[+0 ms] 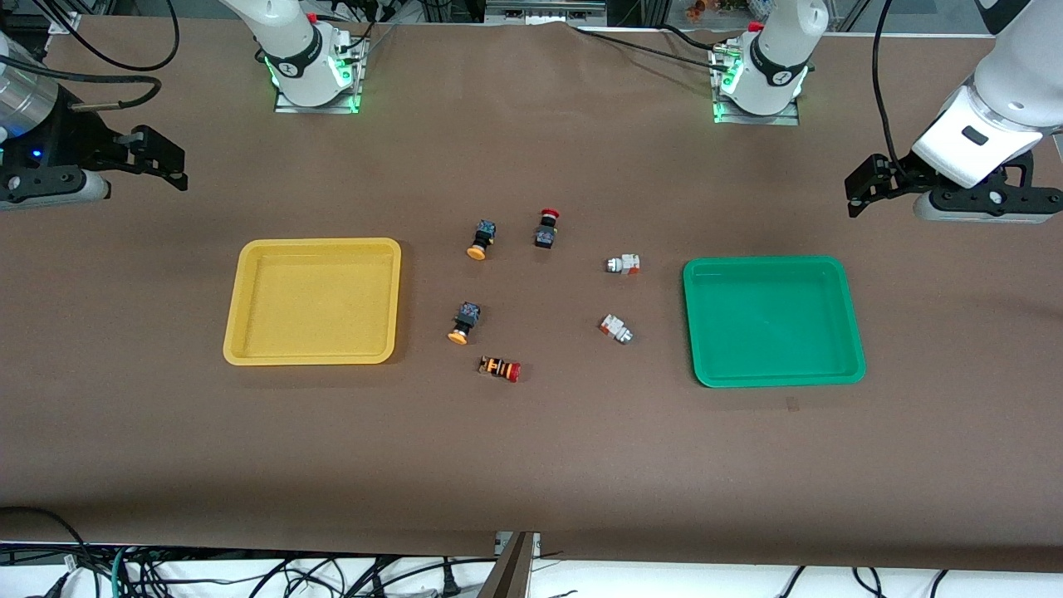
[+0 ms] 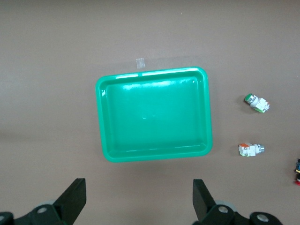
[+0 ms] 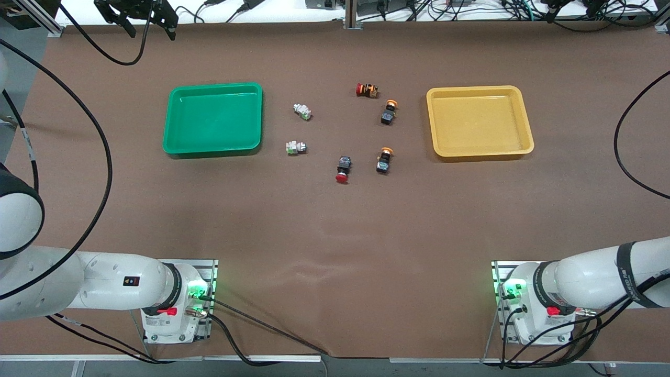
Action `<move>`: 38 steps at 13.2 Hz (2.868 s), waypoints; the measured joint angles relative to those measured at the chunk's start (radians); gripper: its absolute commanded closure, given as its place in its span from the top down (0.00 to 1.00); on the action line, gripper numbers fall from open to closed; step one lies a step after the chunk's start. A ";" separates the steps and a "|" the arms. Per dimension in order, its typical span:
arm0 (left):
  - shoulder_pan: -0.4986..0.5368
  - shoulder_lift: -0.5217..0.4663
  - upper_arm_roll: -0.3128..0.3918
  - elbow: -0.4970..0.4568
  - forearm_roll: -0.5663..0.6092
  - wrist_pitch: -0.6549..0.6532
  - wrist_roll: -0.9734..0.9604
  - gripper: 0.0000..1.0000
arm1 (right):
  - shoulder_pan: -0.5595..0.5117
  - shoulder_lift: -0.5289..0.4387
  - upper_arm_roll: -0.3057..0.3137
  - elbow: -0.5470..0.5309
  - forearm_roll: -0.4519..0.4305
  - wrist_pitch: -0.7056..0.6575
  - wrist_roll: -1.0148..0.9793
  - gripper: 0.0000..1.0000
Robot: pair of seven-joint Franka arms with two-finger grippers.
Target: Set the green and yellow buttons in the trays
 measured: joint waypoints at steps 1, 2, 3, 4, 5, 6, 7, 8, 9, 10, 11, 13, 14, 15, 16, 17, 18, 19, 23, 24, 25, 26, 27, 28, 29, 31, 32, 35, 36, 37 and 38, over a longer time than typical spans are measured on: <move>0.001 0.000 0.000 0.006 -0.004 -0.008 0.000 1.00 | 0.000 0.003 0.000 0.000 0.000 0.000 0.004 1.00; 0.002 0.000 0.001 0.008 -0.017 -0.011 0.000 1.00 | 0.000 0.004 0.000 0.000 0.000 0.000 0.005 1.00; 0.003 0.000 0.002 0.008 -0.025 -0.011 0.000 1.00 | 0.000 0.005 0.000 0.000 0.000 0.000 0.005 1.00; 0.003 0.001 0.002 0.008 -0.028 -0.012 -0.001 1.00 | 0.000 0.005 0.000 0.000 0.000 0.000 0.005 1.00; 0.003 0.004 0.001 0.008 -0.032 -0.014 -0.001 1.00 | 0.000 0.005 0.000 0.000 0.000 0.000 0.005 1.00; 0.003 0.013 -0.001 0.007 -0.038 -0.018 -0.001 1.00 | 0.000 0.007 0.000 -0.001 0.000 0.000 0.006 1.00; 0.000 0.031 -0.006 0.006 -0.046 -0.022 -0.001 1.00 | 0.000 0.013 0.001 -0.003 0.000 0.000 0.006 1.00; -0.004 0.059 -0.018 0.005 -0.051 -0.023 -0.001 1.00 | 0.001 0.029 0.002 -0.009 0.000 0.002 0.006 1.00; -0.014 0.098 -0.038 0.006 -0.053 -0.021 -0.001 1.00 | 0.005 0.053 0.003 -0.018 0.000 0.013 0.006 1.00; -0.030 0.147 -0.063 0.012 -0.056 -0.013 -0.003 1.00 | 0.008 0.085 0.004 -0.026 0.000 0.028 0.006 1.00; -0.051 0.206 -0.085 0.037 -0.064 -0.002 -0.008 1.00 | 0.012 0.117 0.007 -0.030 0.001 0.044 0.010 1.00; -0.096 0.346 -0.099 0.133 -0.121 0.010 -0.047 1.00 | 0.023 0.181 0.020 -0.035 0.025 0.081 0.050 1.00; -0.110 0.413 -0.101 0.174 -0.156 0.025 -0.108 1.00 | 0.029 0.213 0.030 -0.047 0.056 0.122 0.127 1.00; -0.119 0.469 -0.102 0.200 -0.172 0.067 -0.187 1.00 | 0.033 0.240 0.044 -0.068 0.087 0.175 0.214 1.00; -0.133 0.520 -0.103 0.218 -0.174 0.118 -0.269 1.00 | 0.034 0.269 0.069 -0.093 0.105 0.233 0.299 1.00; -0.157 0.566 -0.103 0.230 -0.176 0.171 -0.362 1.00 | 0.036 0.303 0.105 -0.116 0.113 0.292 0.390 1.00; -0.186 0.605 -0.104 0.237 -0.176 0.220 -0.471 1.00 | 0.041 0.340 0.146 -0.131 0.116 0.341 0.480 1.00; -0.215 0.638 -0.104 0.240 -0.176 0.264 -0.581 1.00 | 0.056 0.380 0.179 -0.138 0.117 0.379 0.562 1.00; -0.270 0.759 -0.103 0.242 -0.176 0.455 -0.859 1.00 | 0.157 0.504 0.250 -0.223 0.117 0.570 0.786 1.00; -0.270 0.792 -0.102 0.241 -0.176 0.498 -0.885 1.00 | 0.162 0.521 0.274 -0.262 0.117 0.638 0.825 1.00; -0.270 0.822 -0.102 0.240 -0.176 0.529 -0.898 1.00 | 0.164 0.536 0.297 -0.297 0.117 0.698 0.864 1.00; -0.270 0.849 -0.102 0.239 -0.176 0.553 -0.909 0.93 | 0.167 0.551 0.315 -0.318 0.117 0.739 0.901 1.00; -0.271 0.873 -0.103 0.238 -0.176 0.570 -0.913 0.71 | 0.172 0.564 0.329 -0.327 0.117 0.766 0.930 1.00; -0.275 0.892 -0.103 0.237 -0.176 0.584 -0.914 0.41 | 0.181 0.576 0.336 -0.330 0.117 0.778 0.948 1.00; -0.279 0.904 -0.103 0.237 -0.176 0.591 -0.916 0.14 | 0.191 0.583 0.340 -0.333 0.117 0.781 0.955 1.00; -0.288 0.909 -0.105 0.238 -0.176 0.593 -0.920 0.00 | 0.205 0.592 0.352 -0.348 0.117 0.800 0.959 1.00; -0.291 0.907 -0.106 0.239 -0.176 0.592 -0.920 0.00 | 0.209 0.592 0.358 -0.362 0.117 0.819 0.961 1.00; -0.292 0.898 -0.104 0.246 -0.176 0.566 -0.920 0.00 | 0.215 0.593 0.369 -0.392 0.117 0.844 0.961 0.57; -0.291 0.887 -0.103 0.254 -0.176 0.536 -0.918 0.00 | 0.217 0.594 0.371 -0.397 0.117 0.845 0.961 0.34; -0.288 0.867 -0.100 0.262 -0.176 0.503 -0.904 0.00 | 0.220 0.595 0.372 -0.400 0.117 0.845 0.961 0.17; -0.286 0.840 -0.094 0.267 -0.176 0.464 -0.872 0.00 | 0.222 0.596 0.373 -0.402 0.117 0.846 0.961 0.04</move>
